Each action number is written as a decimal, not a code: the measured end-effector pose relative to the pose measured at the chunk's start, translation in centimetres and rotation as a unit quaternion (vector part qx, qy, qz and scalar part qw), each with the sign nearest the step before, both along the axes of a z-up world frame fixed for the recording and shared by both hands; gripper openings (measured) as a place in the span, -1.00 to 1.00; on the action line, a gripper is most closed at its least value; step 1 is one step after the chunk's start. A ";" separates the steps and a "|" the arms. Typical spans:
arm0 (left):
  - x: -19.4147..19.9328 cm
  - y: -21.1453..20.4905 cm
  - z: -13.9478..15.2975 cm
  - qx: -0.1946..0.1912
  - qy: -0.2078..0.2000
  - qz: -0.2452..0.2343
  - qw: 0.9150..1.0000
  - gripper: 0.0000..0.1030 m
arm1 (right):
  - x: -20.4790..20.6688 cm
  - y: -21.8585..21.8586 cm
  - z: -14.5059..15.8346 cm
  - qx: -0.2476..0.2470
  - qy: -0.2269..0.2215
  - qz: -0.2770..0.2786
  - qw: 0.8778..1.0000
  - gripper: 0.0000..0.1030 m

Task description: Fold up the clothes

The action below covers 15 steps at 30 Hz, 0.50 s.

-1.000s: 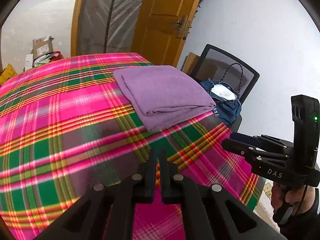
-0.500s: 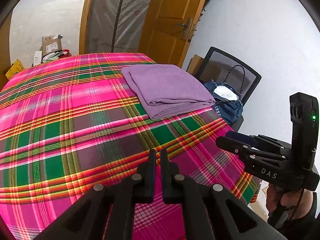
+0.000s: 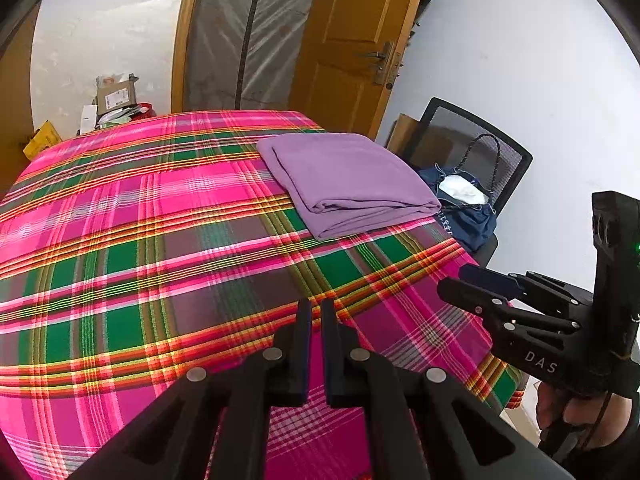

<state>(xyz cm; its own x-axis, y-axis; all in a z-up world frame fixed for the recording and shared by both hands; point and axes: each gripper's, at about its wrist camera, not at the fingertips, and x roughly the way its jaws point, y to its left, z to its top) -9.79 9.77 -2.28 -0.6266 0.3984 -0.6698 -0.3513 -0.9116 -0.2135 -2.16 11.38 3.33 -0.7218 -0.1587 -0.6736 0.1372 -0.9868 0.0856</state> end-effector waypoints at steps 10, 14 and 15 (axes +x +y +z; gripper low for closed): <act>1.2 0.3 0.7 -0.009 0.015 -0.003 1.000 -0.75 | 0.9 0.2 0.3 -0.006 -0.002 -0.001 1.000 -0.30; 1.7 0.3 1.0 -0.006 0.021 -0.007 1.000 -0.75 | 1.1 0.3 0.2 -0.009 -0.005 -0.002 1.000 -0.30; 1.8 0.3 1.0 -0.006 0.021 -0.006 1.000 -0.75 | 1.2 0.3 0.2 -0.010 -0.005 -0.002 1.000 -0.30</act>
